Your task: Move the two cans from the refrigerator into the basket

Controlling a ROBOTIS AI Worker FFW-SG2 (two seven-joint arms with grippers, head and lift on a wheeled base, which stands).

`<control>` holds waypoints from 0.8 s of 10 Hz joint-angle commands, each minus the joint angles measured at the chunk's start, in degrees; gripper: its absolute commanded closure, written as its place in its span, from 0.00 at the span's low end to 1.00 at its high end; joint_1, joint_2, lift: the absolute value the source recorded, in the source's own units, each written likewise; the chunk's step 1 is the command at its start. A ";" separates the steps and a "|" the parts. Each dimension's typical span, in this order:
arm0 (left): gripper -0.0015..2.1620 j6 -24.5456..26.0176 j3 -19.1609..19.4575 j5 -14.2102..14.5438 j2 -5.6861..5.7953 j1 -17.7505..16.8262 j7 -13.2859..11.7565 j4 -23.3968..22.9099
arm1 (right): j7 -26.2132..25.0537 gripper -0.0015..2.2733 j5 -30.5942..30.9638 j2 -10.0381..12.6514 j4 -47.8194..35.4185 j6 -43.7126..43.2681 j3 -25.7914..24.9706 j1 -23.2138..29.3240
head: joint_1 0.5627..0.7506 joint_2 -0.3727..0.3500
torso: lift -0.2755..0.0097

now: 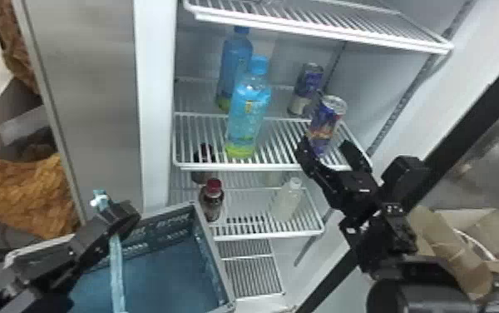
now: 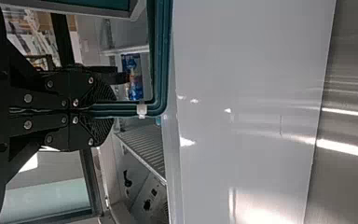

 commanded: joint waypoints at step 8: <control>0.56 0.01 -0.07 0.00 -0.07 -0.11 0.00 0.41 | -1.64 0.08 0.19 -1.20 8.43 0.05 2.65 -9.08 | 0.70 0.15 | 0.84</control>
